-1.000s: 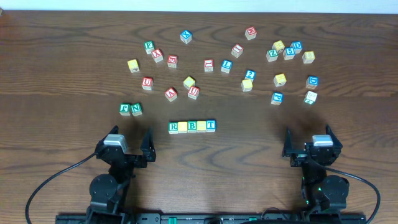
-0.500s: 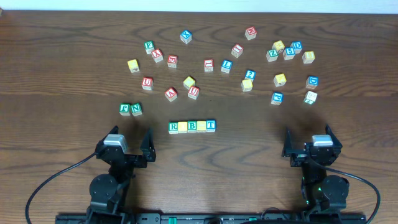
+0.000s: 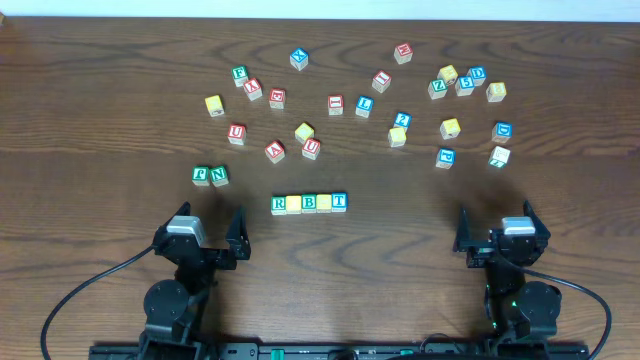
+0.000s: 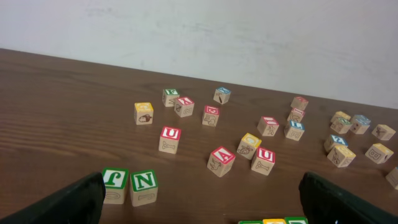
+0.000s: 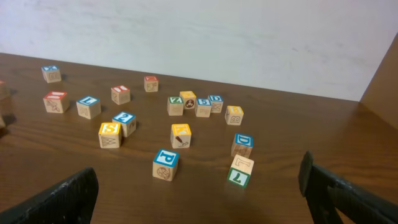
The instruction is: Spell out ROBOT
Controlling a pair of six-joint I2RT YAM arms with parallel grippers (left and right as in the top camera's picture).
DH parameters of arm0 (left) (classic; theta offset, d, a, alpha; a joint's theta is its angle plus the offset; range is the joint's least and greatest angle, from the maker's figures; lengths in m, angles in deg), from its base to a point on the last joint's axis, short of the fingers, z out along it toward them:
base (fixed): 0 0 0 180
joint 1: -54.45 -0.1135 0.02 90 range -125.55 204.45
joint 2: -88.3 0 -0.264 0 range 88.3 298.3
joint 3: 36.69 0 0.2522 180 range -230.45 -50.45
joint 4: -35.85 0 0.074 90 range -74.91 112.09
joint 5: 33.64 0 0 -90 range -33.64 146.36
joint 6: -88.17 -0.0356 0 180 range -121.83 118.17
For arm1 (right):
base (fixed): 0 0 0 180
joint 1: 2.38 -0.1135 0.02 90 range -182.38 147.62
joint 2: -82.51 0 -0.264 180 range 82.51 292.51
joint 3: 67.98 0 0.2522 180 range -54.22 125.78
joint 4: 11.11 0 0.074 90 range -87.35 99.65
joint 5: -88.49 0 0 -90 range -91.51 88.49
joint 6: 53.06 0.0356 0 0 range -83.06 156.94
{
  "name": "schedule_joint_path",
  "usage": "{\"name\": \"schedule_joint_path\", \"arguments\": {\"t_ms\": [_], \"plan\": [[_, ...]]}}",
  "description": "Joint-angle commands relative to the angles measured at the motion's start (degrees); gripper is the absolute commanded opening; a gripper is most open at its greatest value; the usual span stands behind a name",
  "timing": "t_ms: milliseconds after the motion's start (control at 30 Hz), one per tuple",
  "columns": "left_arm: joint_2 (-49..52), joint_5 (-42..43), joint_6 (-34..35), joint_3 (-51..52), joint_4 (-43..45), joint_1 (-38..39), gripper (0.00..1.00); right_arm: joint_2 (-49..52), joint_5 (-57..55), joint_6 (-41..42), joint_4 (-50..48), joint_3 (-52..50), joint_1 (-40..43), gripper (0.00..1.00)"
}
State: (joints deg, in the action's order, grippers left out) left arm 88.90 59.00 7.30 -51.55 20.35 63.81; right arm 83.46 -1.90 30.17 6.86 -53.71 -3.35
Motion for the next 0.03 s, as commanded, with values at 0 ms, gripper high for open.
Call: {"name": "schedule_joint_path", "arguments": {"t_ms": [0], "plan": [[-0.37, -0.98, -0.50, 0.85, -2.32, -0.35, 0.98, -0.46, 0.52, -0.61, 0.11, -0.20, 0.46, 0.99]]}}
